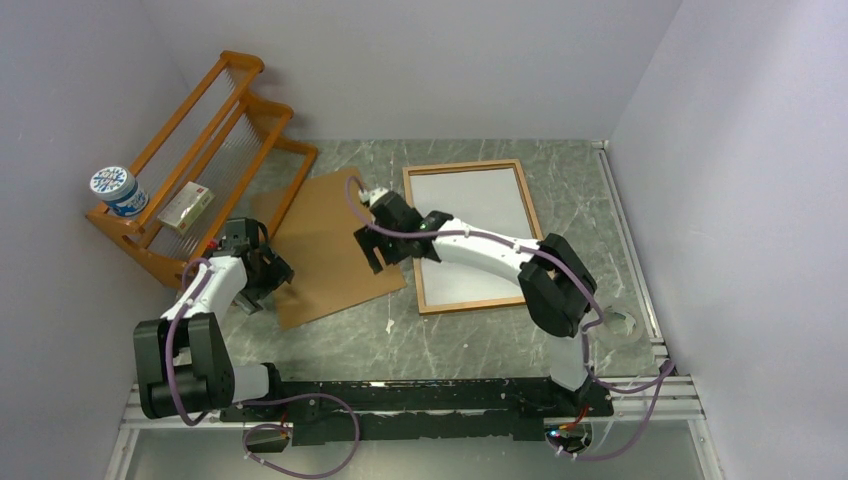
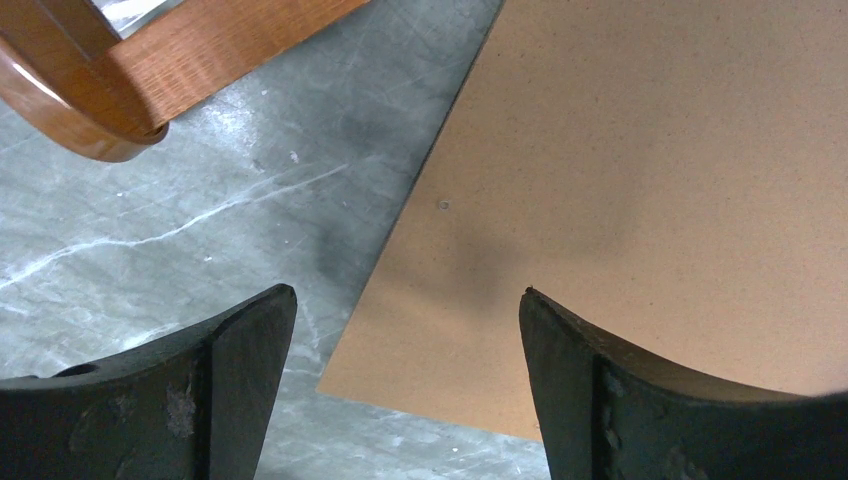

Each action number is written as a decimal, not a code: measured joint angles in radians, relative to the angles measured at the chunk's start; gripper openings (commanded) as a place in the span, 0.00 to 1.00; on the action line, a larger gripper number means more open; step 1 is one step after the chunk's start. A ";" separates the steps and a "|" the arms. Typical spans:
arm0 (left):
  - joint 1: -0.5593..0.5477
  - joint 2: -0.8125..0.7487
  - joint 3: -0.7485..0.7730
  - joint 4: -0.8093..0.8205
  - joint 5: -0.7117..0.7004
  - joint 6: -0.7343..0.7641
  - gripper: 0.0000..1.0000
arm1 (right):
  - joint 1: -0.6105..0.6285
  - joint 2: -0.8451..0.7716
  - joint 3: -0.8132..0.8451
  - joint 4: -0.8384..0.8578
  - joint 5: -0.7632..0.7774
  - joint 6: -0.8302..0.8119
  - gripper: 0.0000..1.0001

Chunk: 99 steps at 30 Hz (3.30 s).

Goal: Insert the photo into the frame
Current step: Adjust the photo frame item at the center of the board.

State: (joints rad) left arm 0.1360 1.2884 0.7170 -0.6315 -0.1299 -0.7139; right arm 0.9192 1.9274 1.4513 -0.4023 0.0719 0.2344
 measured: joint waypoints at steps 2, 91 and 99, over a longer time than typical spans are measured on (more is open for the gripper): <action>0.001 0.005 0.000 0.007 0.003 0.000 0.87 | -0.030 0.025 0.062 -0.008 -0.015 0.036 0.80; -0.234 0.359 0.190 0.229 0.421 0.148 0.66 | -0.377 -0.304 -0.512 0.184 -0.261 0.453 0.71; -0.238 0.365 0.198 0.222 0.420 0.145 0.66 | -0.428 -0.214 -0.403 0.147 -0.169 0.442 0.72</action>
State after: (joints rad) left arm -0.1017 1.6535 0.9150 -0.4091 0.2901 -0.5686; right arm 0.4915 1.7138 1.0481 -0.2554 -0.0967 0.6765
